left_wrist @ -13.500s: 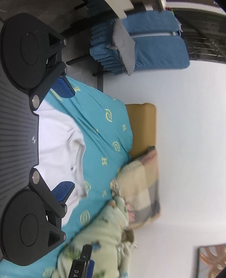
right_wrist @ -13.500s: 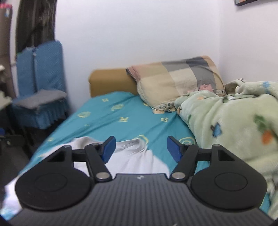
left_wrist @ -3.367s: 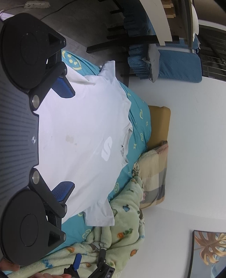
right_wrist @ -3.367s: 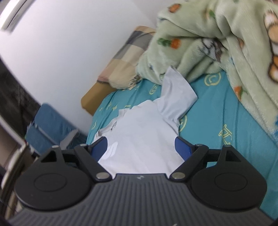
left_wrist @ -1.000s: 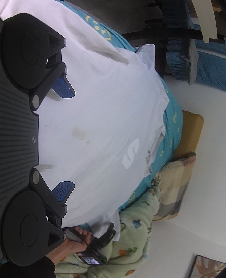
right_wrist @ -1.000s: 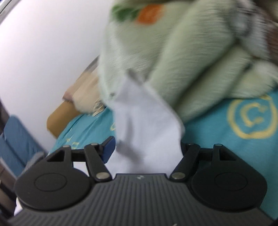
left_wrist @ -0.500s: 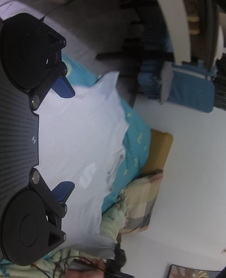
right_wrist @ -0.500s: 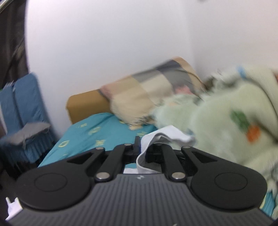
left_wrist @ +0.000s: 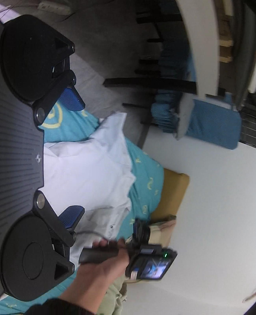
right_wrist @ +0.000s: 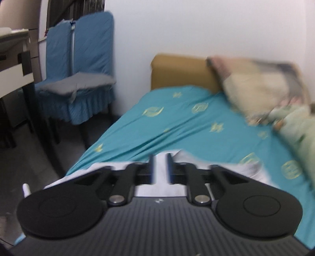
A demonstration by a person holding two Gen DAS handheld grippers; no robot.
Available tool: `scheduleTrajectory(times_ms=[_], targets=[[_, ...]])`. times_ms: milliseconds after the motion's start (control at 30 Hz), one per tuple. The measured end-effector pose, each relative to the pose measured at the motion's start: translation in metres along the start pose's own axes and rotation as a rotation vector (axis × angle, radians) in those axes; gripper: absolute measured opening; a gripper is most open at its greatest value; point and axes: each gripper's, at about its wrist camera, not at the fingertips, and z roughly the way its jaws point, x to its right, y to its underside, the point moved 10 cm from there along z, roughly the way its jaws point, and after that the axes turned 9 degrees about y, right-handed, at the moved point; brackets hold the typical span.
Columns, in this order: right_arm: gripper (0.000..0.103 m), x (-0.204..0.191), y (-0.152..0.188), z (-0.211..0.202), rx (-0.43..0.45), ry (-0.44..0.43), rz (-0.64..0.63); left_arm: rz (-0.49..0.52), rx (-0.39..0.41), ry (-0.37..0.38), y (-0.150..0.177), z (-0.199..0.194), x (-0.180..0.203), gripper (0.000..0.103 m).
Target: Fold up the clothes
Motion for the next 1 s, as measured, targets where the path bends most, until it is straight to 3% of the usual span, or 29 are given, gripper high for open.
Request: scheduleTrajectory(times_ms=[33,67,267,533,800,1000], targets=[[0.077,-0.005,0.003,0.003,-0.007,-0.009,0.013,0.000,-0.005,-0.001,0.003,0.005,-0.002,0.103],[0.091,-0.006,0.002,0.006,0.004,-0.018,0.023,0.004,-0.004,-0.007,0.005,0.009,-0.004,0.103],[0.090,0.013,-0.005,-0.017,0.029,-0.020,0.044,0.006,-0.032,0.014,0.015,0.024,-0.005,0.103],[0.090,0.066,0.008,-0.152,0.090,-0.045,0.128,0.071,0.010,0.039,0.010,0.010,0.017,0.103],[0.090,0.131,0.081,-0.319,0.097,0.015,0.197,0.114,0.000,0.074,0.020,-0.021,0.054,0.103],[0.090,0.156,0.158,-0.394,0.026,0.027,0.304,0.157,-0.043,0.117,0.051,-0.055,0.099,0.103]])
